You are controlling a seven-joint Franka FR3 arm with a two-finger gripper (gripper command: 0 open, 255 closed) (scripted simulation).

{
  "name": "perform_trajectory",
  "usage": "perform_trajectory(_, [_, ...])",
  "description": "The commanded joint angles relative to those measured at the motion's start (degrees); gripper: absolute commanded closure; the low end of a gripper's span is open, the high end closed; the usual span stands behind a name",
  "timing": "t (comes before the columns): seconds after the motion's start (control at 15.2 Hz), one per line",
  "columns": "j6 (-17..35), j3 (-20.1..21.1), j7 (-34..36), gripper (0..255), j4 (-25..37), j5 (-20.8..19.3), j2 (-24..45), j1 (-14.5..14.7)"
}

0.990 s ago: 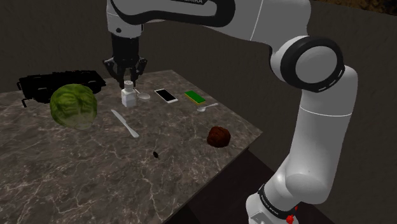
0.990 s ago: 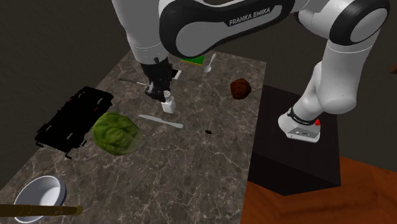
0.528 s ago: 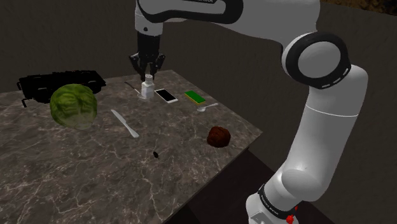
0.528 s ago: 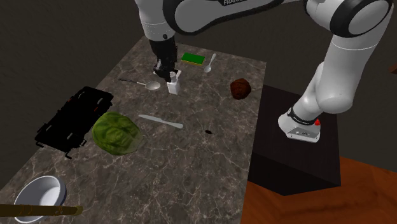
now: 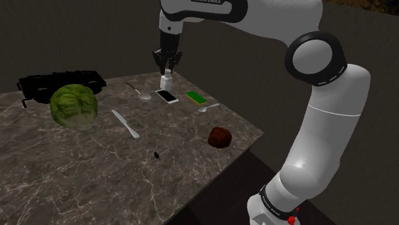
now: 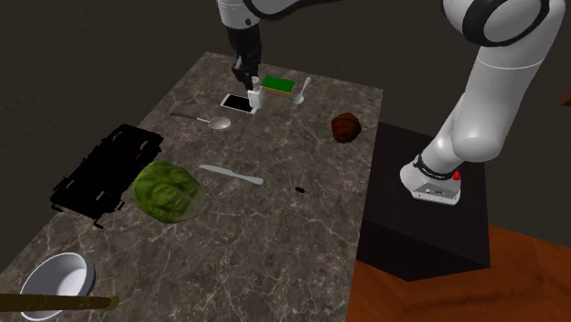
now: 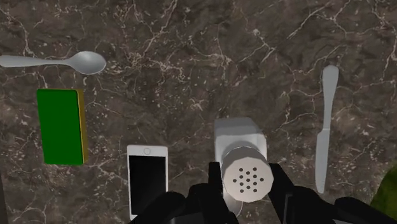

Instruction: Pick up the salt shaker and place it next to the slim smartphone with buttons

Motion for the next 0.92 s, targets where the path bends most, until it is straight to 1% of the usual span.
perform_trajectory(0.0, [0.0, -0.8, -2.3, 255, 0.6, 0.0, 0.6, -1.4])
perform_trajectory(0.33, [-1.3, -2.7, -8.0, 255, 4.5, -0.2, 3.1, -4.9])
perform_trajectory(0.53, [-2.8, -4.0, -11.9, 255, 8.8, -0.5, 5.9, -7.1])
perform_trajectory(0.86, [1.4, -4.1, -11.8, 255, 4.1, -0.4, 5.3, -7.5])
